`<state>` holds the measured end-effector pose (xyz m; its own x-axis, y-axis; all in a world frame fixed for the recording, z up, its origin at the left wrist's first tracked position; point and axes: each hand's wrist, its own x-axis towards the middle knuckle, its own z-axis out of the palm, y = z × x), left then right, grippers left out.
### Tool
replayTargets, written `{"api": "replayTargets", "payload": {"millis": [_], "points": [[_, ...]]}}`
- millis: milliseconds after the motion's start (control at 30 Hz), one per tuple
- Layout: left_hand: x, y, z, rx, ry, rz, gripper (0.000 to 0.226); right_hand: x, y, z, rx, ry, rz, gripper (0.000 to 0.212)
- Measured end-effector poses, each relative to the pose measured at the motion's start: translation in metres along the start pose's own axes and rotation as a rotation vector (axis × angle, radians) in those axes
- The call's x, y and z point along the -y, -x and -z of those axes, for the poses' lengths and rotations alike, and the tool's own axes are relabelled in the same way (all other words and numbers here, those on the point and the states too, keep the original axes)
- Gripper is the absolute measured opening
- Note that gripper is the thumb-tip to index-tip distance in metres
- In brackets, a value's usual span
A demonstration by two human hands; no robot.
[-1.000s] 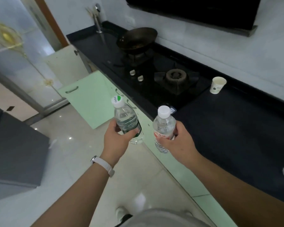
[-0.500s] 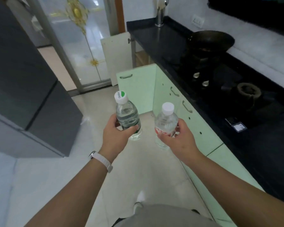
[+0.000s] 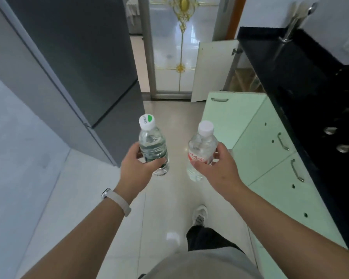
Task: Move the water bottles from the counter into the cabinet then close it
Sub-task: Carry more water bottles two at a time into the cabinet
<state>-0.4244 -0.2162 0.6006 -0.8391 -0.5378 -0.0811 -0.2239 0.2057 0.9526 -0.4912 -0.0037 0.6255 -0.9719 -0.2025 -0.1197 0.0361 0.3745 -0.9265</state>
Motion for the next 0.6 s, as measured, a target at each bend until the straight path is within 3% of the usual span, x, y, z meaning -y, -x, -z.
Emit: {"api": "replayTargets", "payload": {"millis": [300,600], "points": [[-0.007,-0.109,-0.018,-0.093,-0.047,0.044,0.049,0.004,-0.13,-0.024,0.117,-0.026,0.031,0.045],[-0.039,-0.234,-0.068,-0.084,-0.095,0.067,0.047,0.014,-0.285,0.004,0.115,-0.019,0.045,0.05]]}}
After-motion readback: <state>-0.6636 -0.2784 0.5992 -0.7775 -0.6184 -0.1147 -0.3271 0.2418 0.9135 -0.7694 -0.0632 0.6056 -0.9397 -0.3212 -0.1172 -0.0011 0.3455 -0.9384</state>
